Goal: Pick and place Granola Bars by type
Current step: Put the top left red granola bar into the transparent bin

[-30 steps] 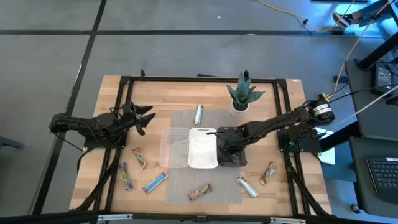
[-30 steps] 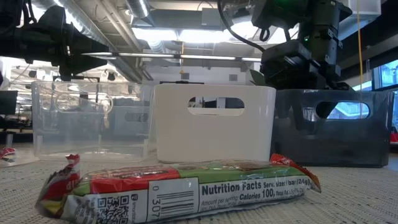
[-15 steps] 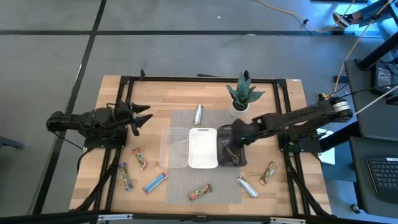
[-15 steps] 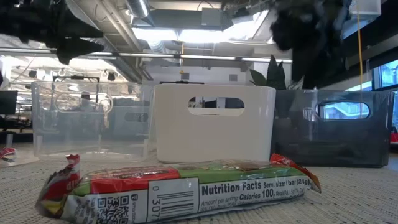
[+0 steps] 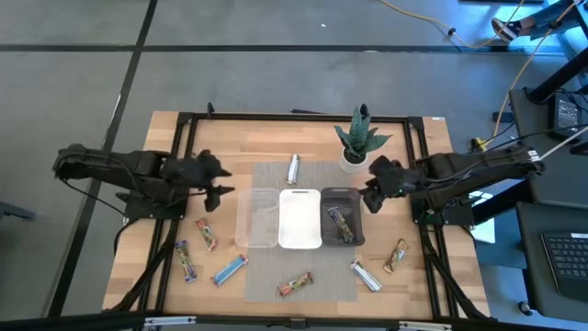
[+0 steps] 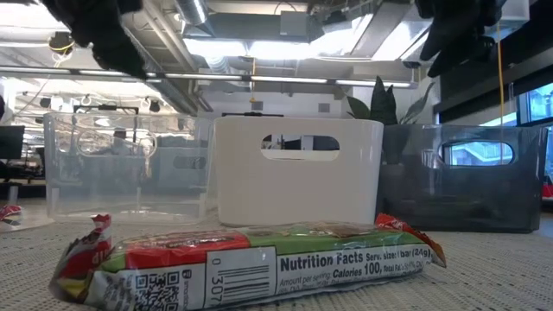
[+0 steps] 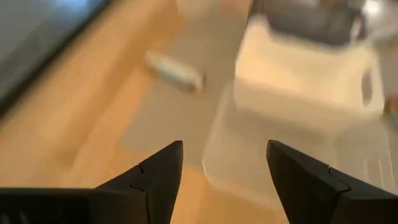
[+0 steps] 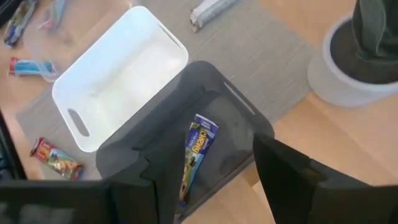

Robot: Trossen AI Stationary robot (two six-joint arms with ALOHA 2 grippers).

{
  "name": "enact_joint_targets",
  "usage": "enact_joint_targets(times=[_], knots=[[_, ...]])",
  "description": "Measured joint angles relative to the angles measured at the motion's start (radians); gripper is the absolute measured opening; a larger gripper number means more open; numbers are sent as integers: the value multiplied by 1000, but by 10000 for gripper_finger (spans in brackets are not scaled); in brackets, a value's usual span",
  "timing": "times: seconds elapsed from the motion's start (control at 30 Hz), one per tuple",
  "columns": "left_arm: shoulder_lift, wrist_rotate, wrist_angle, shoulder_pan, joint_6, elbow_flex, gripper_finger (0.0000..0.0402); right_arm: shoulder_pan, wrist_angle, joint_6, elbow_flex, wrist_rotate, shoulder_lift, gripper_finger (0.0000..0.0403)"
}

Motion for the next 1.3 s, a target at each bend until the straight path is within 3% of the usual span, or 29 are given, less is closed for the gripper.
enact_joint_targets(times=[0.13,0.27,0.47,0.63,1.03,1.3], knots=[[168,42,-312,-17,-247,160,226,-1,0,-68,0,0,-5,191],[287,79,-577,-50,-572,241,226,-1,0,-138,0,1,-1,191],[370,193,-628,-119,-1061,236,226,-1,1,-205,-1,1,-2,191],[428,212,-627,-202,-1399,236,226,0,1,-255,-1,-1,-2,191],[614,254,-613,-459,-1931,234,226,0,1,-384,-1,-11,-1,191],[785,303,-559,-484,-1954,234,226,0,1,-415,-1,-11,-1,191]])
